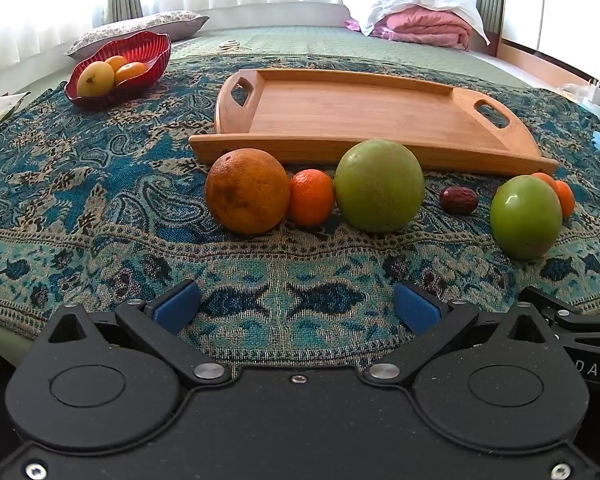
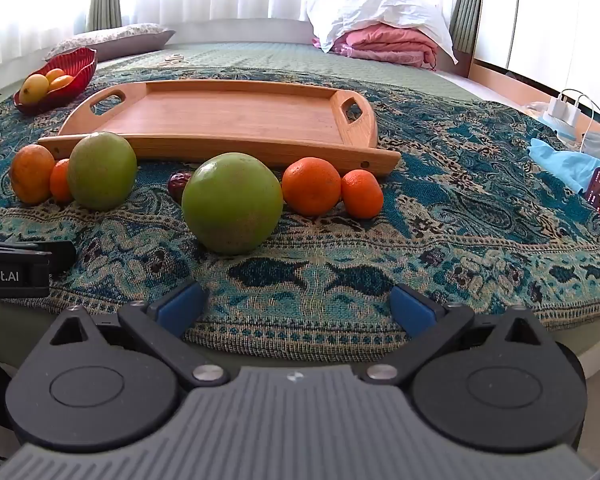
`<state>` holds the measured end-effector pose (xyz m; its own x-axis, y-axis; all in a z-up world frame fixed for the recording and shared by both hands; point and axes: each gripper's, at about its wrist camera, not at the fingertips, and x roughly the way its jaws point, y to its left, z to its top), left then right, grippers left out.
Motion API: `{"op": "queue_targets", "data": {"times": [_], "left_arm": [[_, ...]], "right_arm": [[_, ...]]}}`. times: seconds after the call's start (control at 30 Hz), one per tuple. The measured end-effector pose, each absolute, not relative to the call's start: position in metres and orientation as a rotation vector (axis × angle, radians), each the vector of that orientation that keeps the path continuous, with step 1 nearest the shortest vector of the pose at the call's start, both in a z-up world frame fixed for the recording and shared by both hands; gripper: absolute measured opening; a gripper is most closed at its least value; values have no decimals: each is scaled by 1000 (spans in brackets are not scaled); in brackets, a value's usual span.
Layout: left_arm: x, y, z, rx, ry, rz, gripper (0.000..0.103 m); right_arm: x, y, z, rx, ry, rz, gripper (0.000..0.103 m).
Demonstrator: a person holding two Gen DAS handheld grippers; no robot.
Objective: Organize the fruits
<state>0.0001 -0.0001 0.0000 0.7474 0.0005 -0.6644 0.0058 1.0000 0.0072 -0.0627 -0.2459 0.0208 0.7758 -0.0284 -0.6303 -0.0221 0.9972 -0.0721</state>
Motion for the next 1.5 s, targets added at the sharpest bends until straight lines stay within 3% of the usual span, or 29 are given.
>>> {"op": "queue_targets", "data": {"times": [1.5], "left_arm": [[0, 0, 0, 14, 724, 0, 103]], "right_arm": [[-61, -245, 20, -80, 691, -4, 103]]}}
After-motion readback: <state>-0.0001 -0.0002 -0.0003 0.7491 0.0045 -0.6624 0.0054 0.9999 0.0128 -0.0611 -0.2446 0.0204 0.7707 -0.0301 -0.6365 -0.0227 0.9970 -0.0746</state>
